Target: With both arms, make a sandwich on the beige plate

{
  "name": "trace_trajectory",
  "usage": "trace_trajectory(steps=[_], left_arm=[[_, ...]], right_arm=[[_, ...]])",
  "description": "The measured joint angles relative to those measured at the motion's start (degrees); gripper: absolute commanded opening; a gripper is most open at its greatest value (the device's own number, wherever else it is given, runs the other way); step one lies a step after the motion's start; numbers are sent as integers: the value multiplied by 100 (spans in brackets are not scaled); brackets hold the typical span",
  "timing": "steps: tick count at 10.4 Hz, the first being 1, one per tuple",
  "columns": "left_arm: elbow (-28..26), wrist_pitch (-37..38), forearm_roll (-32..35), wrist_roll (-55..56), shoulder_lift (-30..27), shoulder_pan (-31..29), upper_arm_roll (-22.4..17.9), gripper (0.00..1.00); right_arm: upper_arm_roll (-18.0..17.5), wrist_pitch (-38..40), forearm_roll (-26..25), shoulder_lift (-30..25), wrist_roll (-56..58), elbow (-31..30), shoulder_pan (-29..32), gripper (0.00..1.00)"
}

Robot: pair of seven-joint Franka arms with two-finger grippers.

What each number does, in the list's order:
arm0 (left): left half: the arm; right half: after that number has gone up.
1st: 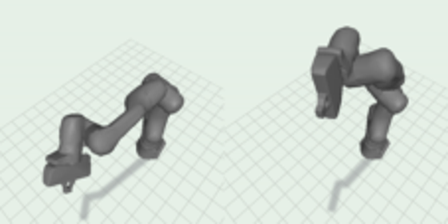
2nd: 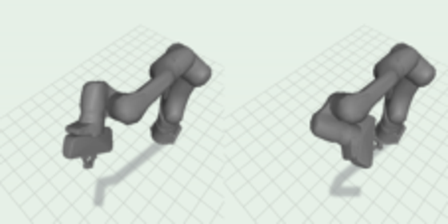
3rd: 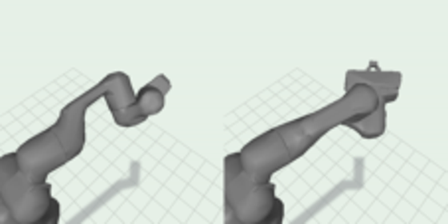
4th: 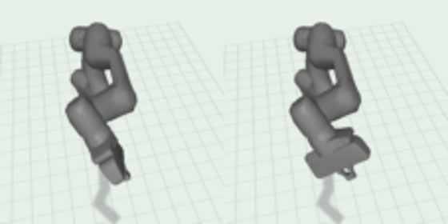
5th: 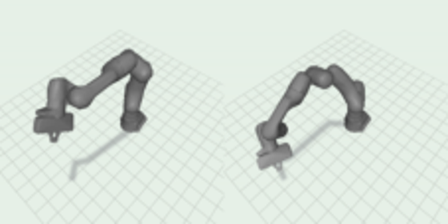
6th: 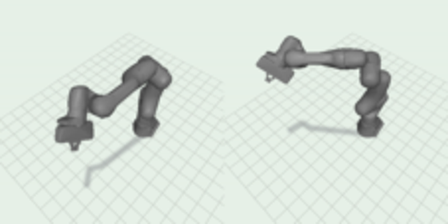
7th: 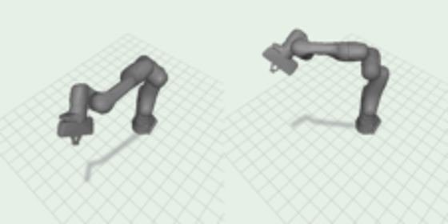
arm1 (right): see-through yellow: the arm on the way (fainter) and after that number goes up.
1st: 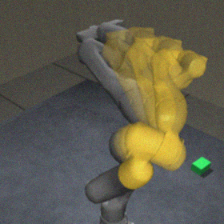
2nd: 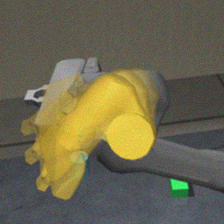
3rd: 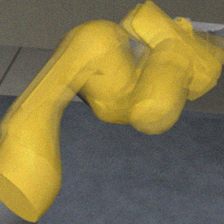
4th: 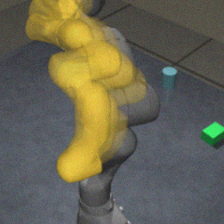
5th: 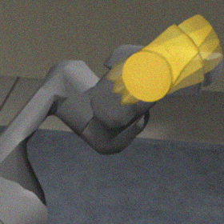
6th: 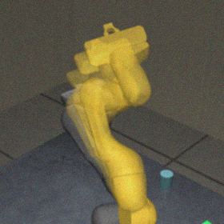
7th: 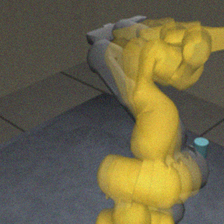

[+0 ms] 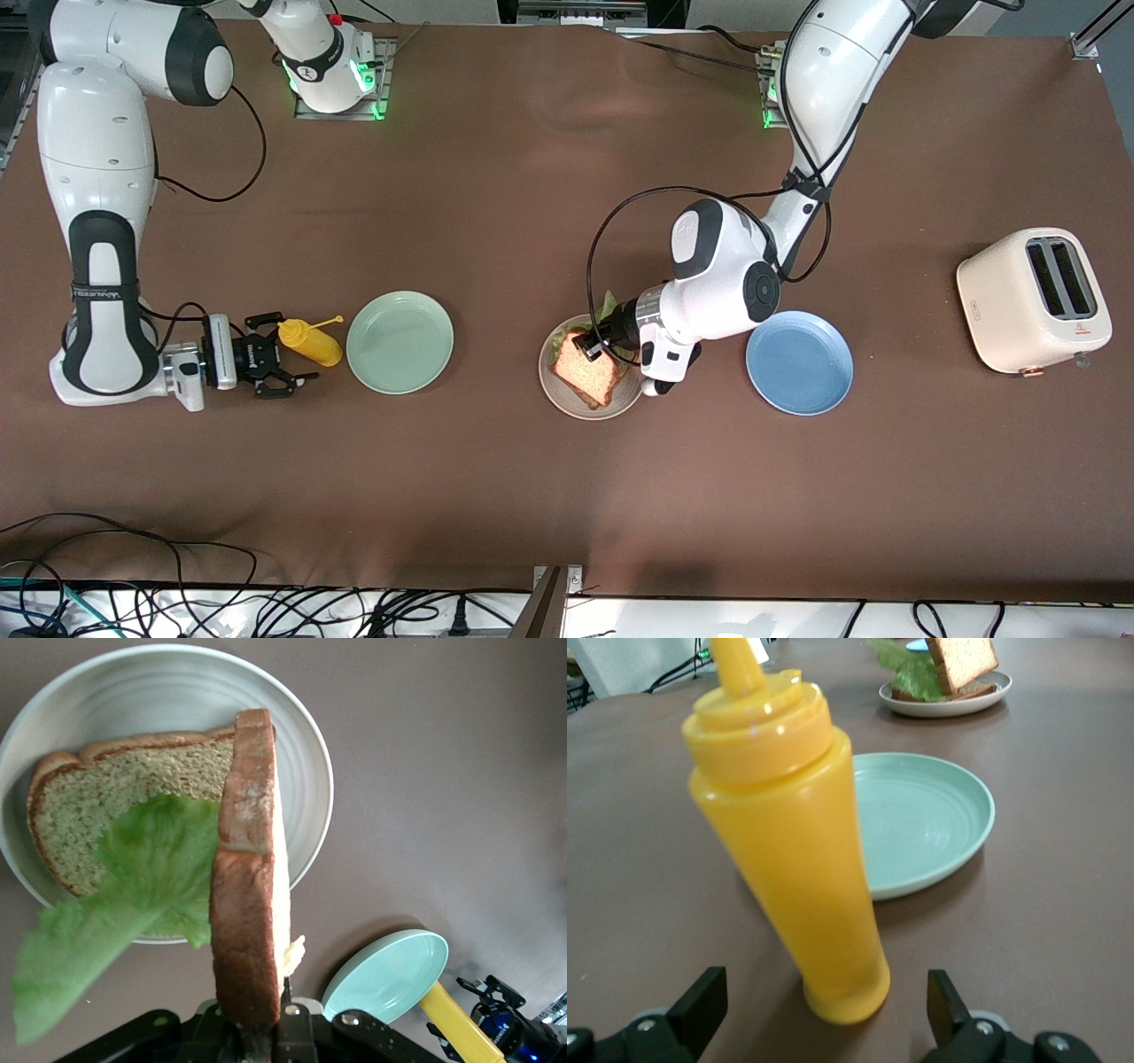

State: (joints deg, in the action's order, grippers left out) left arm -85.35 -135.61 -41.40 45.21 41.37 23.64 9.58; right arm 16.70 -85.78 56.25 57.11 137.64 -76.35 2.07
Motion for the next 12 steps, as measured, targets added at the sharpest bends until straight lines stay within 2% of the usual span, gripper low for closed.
trace_trajectory(steps=[2, 5, 6, 8, 9, 10, 11, 12], left_arm=[[-5, 64, 0, 67, 54, -2, -33, 0], [-10, 514, 0, 118, 81, -24, -138, 7], [-10, 670, 0, 122, 84, -56, -168, 10], [-9, 903, 0, 125, 86, -128, -198, 23], [-9, 955, 0, 129, 87, -147, -202, 45], [-10, 975, 0, 149, 91, -157, -202, 91], [-11, 986, 0, 206, 98, -158, -202, 100], [-11, 995, 1, 309, 113, -158, -201, 100]], right_arm=[[91, -150, -407, -213, -58, 58, 2, 100], [91, -493, -1377, -961, -978, 19, -41, 100], [72, -562, -1660, -1239, -1307, -51, -73, 100], [-21, -942, -2146, -1744, -1964, -291, -185, 100], [-105, -1161, -2353, -2024, -2443, -470, -261, 100], [-186, -1347, -2564, -2315, -2873, -661, -331, 100], [-236, -1431, -2768, -2552, -3230, -795, -386, 100], [-284, -1460, -2943, -2753, -3607, -891, -418, 100]])
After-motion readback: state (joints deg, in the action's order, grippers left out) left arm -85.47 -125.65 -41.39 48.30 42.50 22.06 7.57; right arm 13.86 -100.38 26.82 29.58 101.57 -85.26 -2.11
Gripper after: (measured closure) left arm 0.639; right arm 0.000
